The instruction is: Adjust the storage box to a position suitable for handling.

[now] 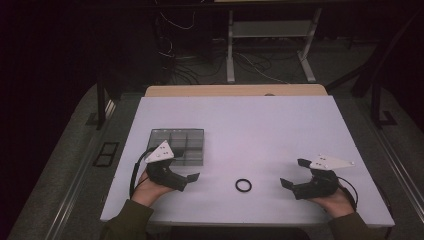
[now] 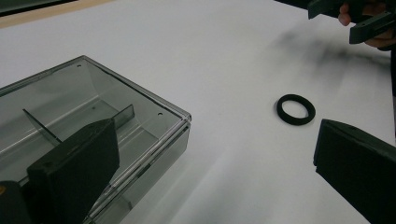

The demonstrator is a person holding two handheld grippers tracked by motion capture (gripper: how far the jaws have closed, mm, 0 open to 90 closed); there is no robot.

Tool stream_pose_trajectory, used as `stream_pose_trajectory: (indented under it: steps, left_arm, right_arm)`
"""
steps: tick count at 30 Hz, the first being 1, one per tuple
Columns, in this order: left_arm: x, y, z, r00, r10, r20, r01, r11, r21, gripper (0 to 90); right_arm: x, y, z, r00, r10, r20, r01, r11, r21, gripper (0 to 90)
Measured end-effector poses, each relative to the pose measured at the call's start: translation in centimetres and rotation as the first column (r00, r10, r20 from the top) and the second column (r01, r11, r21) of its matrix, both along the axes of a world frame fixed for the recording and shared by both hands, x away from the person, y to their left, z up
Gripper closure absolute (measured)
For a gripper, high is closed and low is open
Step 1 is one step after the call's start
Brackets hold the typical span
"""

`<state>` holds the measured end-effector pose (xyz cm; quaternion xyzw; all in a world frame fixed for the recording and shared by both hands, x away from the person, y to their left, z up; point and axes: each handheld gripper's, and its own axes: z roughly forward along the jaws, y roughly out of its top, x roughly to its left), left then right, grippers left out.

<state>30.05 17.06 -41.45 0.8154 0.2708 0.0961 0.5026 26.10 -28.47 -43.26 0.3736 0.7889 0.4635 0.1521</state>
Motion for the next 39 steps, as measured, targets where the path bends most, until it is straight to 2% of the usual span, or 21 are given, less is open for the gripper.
stream_pose_trajectory:
  steps: [7,16,22,34,39]
  left_arm:
    - [0.2,0.1,0.2,0.9998,0.008,0.016,-0.008,0.9999,0.006,0.6]
    - [0.7,0.2,0.4,0.9998,0.018,0.013,-0.018,0.9998,0.003,2.8]
    - [0.9,0.4,0.7,0.9997,0.018,0.016,-0.018,0.9998,0.009,4.6]
    - [1.5,1.7,1.9,0.9976,0.056,0.041,-0.056,0.9983,0.014,7.1]
    - [2.0,2.0,1.8,0.9972,0.065,0.037,-0.066,0.9978,0.014,8.5]
  right_arm:
    - [0.1,-0.2,-0.1,0.9999,-0.001,-0.012,0.001,1.000,0.018,3.3]
    - [0.3,-0.3,-0.3,0.9995,-0.004,-0.031,0.005,1.000,0.025,3.3]
    - [0.2,-0.5,-0.4,0.9996,-0.007,-0.027,0.008,1.000,0.027,3.2]
    - [0.0,-0.6,-0.2,0.9996,-0.013,-0.024,0.014,0.999,0.046,3.2]
    - [-0.1,-0.6,-0.2,0.9996,-0.014,-0.025,0.016,0.999,0.047,3.3]
